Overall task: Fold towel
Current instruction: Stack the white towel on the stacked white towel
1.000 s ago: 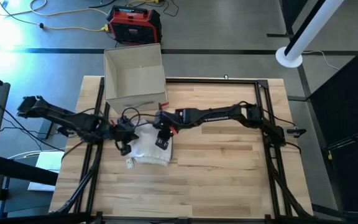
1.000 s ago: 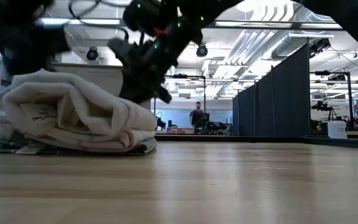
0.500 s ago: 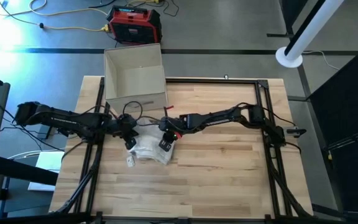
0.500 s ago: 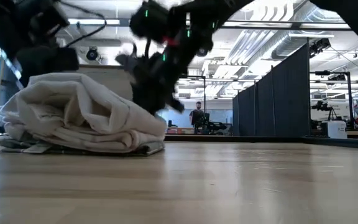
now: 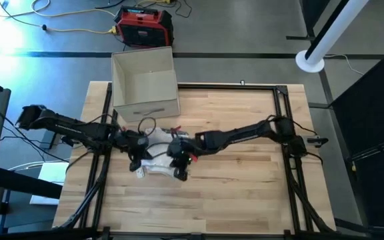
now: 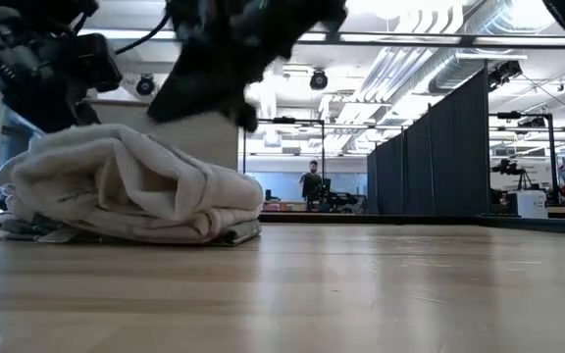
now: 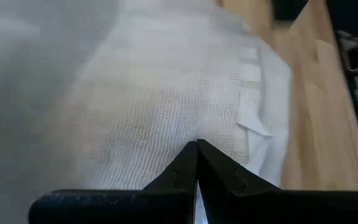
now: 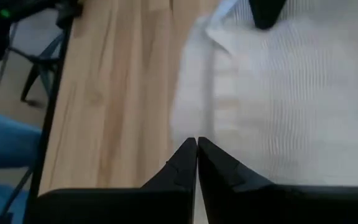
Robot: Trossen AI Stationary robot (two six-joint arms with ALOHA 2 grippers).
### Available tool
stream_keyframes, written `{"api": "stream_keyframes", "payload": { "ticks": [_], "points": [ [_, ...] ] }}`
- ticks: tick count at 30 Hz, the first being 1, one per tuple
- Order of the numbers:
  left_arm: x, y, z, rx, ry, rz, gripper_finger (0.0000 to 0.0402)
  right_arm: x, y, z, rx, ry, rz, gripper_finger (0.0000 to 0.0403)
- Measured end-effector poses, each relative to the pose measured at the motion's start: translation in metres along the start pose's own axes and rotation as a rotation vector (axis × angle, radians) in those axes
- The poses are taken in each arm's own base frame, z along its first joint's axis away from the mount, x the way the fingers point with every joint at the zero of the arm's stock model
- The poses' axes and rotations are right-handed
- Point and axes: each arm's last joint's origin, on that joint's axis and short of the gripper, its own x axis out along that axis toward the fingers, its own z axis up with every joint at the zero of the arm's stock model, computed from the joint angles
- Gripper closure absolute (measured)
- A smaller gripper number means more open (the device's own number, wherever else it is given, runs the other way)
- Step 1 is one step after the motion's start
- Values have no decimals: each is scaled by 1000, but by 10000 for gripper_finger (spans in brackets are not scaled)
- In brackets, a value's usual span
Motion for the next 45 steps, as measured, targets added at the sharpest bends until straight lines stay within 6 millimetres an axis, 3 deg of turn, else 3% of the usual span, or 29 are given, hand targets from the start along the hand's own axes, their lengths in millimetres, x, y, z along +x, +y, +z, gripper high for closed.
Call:
{"api": "stream_keyframes", "payload": {
  "ticks": [5,10,13,19,21,27,33,37,41,45],
  "points": [
    [15,9,-27,-129,105,50,402,22,-15,-13,41,63,-25,403],
    [16,12,-28,-210,86,105,402,35,-31,-27,72,142,-110,403],
    [11,7,-16,-211,44,91,402,23,-34,-22,89,154,-127,403],
    [-9,-6,21,-170,-13,87,402,-34,-20,10,41,45,-146,403],
    [-16,-8,32,-134,-31,127,402,-44,-22,15,27,15,-194,403],
    [-22,12,30,-104,7,395,402,-45,-58,17,61,-14,-285,403],
    [-17,42,22,-197,13,608,402,-33,-114,1,204,-17,-422,403],
    [-12,60,18,-254,56,676,402,-32,-140,-12,282,6,-459,403],
    [-9,68,18,-257,107,632,402,-39,-143,-12,280,24,-471,403],
    [-14,68,21,-294,97,595,402,-65,-125,5,219,-27,-453,403]
  ]
}}
